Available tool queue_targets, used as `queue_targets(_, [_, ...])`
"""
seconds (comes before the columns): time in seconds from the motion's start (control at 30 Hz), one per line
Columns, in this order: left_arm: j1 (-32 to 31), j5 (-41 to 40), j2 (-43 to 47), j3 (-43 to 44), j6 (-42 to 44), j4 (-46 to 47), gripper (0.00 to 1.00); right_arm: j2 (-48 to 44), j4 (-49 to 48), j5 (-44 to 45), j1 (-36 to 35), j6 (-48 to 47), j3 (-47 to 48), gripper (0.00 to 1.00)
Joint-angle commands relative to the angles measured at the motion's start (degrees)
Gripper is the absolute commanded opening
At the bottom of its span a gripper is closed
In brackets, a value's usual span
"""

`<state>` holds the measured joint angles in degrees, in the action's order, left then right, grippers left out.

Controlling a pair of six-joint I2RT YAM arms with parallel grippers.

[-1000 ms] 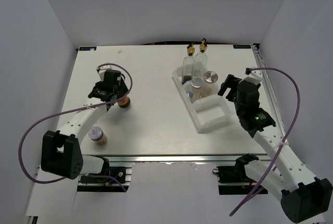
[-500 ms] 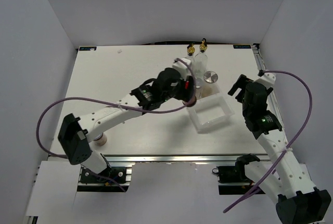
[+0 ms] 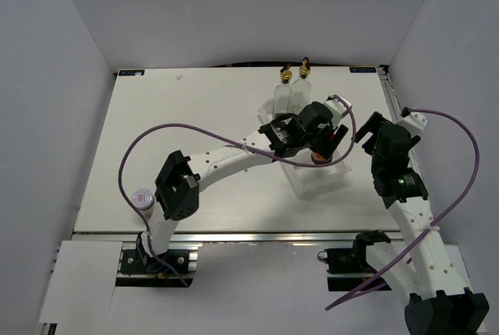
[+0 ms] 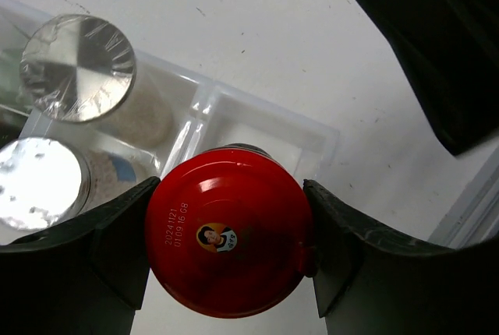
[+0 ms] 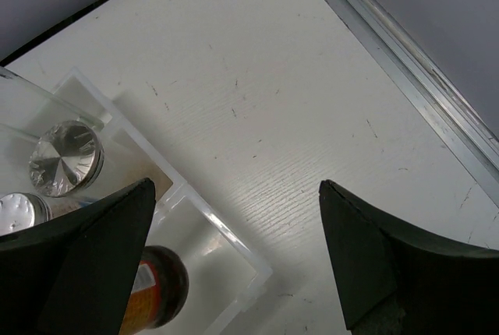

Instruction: Organize the condiment bottles

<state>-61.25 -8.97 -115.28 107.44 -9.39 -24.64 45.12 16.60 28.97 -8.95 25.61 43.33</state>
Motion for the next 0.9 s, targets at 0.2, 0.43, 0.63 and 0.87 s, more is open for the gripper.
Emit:
queue_targets(0.2, [0.08, 1.15, -8.63, 16.22, 1.57, -0.67, 0.00, -1.62, -2.27, 0.03, 0.60, -0.03, -0.53, 0.90])
queue_targets(0.43, [0.08, 1.59, -12.77, 16.84, 1.92, 1.53, 0.05, -1.62, -2.71, 0.12, 0.69, -0.29, -1.14, 0.89])
queue_targets(0.63, [0.08, 2.56, -14.88, 17.10, 2.00, 2.76, 0.58, -1.27, -3.06, -0.85, 0.69, -0.38, -1.23, 0.89])
queue_targets(0.87, [0.08, 1.77, -14.71, 17.28, 1.83, 1.88, 0.98, -1.27, -3.07, -1.81, 0.69, -0.38, -1.23, 0.89])
